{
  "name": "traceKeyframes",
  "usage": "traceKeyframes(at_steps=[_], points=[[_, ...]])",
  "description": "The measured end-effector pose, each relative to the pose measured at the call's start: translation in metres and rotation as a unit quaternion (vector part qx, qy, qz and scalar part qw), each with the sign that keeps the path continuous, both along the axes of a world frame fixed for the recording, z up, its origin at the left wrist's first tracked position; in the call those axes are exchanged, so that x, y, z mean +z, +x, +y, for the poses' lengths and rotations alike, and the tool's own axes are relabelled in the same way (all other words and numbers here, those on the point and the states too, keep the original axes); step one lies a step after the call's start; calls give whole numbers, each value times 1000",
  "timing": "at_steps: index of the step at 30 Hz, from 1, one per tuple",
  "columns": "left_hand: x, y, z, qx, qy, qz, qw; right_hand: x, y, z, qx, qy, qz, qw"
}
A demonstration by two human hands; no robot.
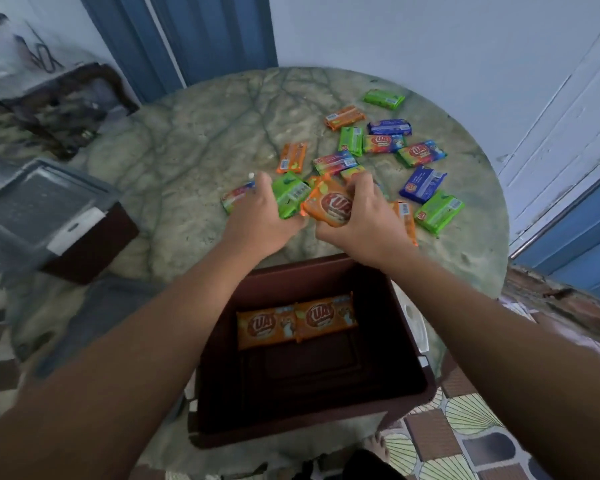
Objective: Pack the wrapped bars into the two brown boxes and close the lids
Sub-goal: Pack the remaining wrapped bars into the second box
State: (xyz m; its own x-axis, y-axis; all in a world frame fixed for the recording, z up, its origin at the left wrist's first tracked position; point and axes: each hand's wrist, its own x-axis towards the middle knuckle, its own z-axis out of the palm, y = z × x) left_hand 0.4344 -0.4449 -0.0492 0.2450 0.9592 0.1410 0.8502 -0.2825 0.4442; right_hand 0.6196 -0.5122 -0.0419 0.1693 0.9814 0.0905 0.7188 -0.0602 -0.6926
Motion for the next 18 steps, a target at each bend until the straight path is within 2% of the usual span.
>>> traceKeyframes(at_steps=[6,10,14,16,18], points=[[1,-61,-75,1,40,-1,999,-3,-24,-52,101,-32,-60,993],[-6,-78,-127,-67,58,105,991,-16,-31,-71,194,-91,-156,964],[-17,-67,-157,-121,-38,243,962,-44,-37,-83,284,-162,-309,893],[-26,-63,-161,-154,-109,252,949,-59,-37,-90,292,-180,-344,874],[-36,-62,-161,-184,-173,245,936,-69,-35,-95,288,-191,-341,874]])
